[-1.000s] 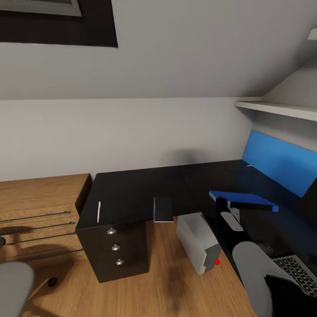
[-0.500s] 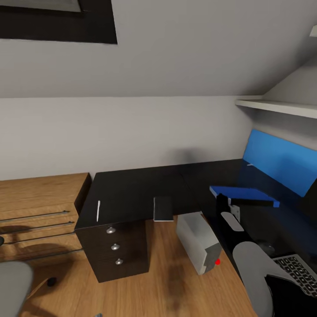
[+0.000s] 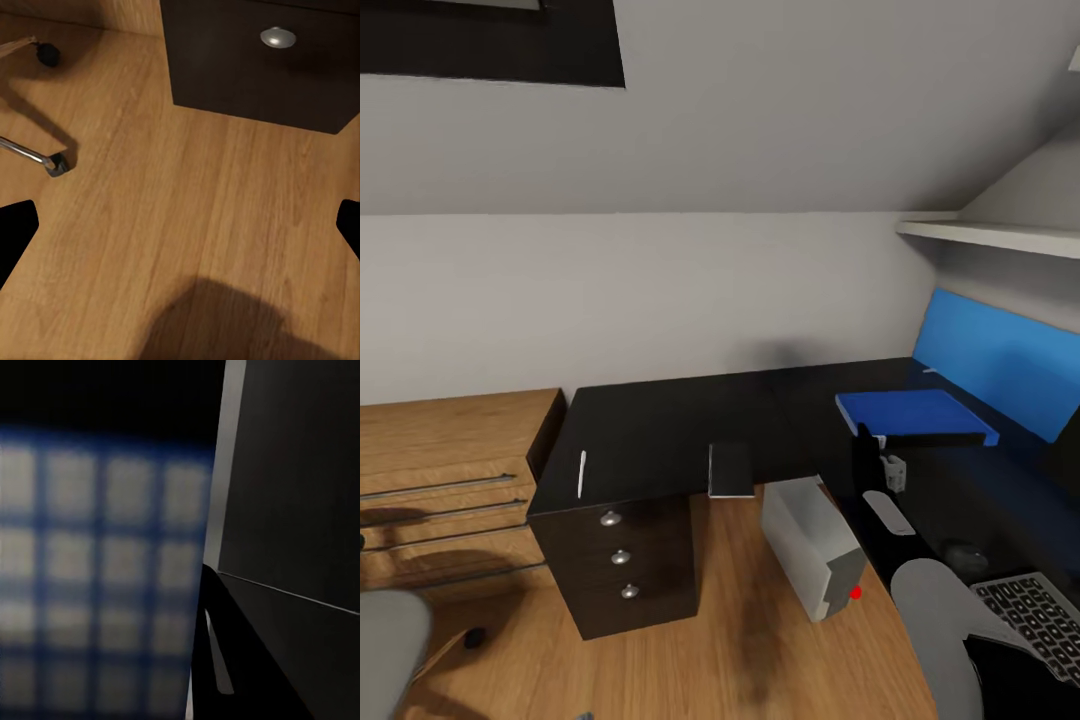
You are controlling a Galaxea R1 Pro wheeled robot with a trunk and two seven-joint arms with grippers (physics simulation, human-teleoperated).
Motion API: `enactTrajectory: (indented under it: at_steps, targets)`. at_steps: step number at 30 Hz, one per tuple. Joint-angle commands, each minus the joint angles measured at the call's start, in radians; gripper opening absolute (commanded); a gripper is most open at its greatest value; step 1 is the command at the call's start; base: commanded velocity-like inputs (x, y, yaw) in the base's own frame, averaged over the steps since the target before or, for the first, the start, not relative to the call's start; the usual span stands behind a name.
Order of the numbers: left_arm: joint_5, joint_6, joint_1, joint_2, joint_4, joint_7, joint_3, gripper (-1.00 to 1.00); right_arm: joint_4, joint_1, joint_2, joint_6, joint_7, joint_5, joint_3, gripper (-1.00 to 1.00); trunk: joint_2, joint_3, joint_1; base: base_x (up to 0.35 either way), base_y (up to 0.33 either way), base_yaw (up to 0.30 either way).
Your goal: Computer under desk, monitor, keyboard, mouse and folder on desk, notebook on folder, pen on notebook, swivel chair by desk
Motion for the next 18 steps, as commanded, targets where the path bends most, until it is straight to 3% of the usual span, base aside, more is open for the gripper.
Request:
enactTrajectory:
  at_steps: [1, 18]
  targets:
    - [0.010, -0.005, 0.000, 0.001, -0.001, 0.005, -0.004, 1.00, 0.001, -0.001, 0.000, 0.001, 0.010, -0.011, -0.002, -1.00, -0.008, -0.004, 0.004, 0.000, 0.000, 0.000]
    - [0.010, -0.005, 0.000, 0.000, 0.000, 0.002, -0.005, 1.00, 0.038, 0.000, 0.004, 0.002, 0.015, -0.014, -0.002, -1.00, -0.127, -0.057, 0.069, 0.000, 0.000, 0.000]
